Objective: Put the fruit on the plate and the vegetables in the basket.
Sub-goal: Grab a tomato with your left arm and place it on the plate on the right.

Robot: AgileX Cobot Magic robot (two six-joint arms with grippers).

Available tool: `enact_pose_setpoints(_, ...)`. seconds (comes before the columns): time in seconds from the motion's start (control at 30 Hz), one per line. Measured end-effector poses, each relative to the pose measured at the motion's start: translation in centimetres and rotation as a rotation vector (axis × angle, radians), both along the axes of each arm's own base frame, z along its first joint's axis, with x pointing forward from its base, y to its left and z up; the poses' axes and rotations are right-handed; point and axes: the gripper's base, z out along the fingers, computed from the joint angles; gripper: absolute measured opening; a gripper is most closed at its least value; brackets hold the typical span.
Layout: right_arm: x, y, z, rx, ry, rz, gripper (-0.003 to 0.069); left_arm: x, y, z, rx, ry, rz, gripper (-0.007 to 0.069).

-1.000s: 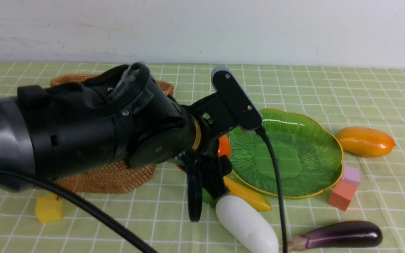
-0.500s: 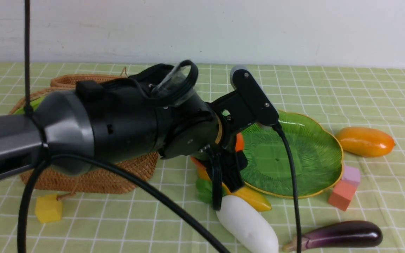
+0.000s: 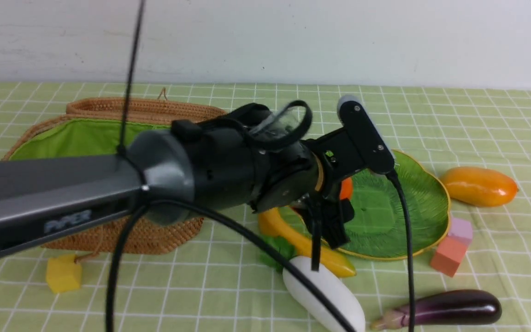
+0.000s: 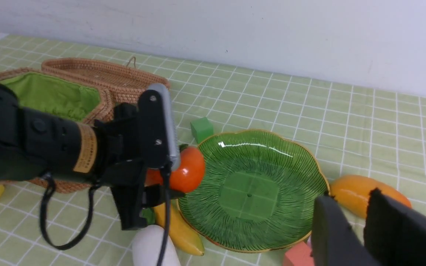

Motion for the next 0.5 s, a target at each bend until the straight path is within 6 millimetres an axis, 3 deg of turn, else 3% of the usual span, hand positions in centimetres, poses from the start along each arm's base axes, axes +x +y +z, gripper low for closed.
enact_pose_setpoints(0.27, -0.1, 0.0, -0.2, -0.008, 0.021, 0.001, 0.0160, 3.0, -3.4, -2.6, -0.040, -0.025, -0.022, 0.0492)
enact_pose_setpoints(0.5, -0.1, 0.0, -0.4, -0.015, 0.038, 0.002, 0.0163, 3.6, -4.0, -3.6, -0.030, -0.033, -0.033, 0.0492)
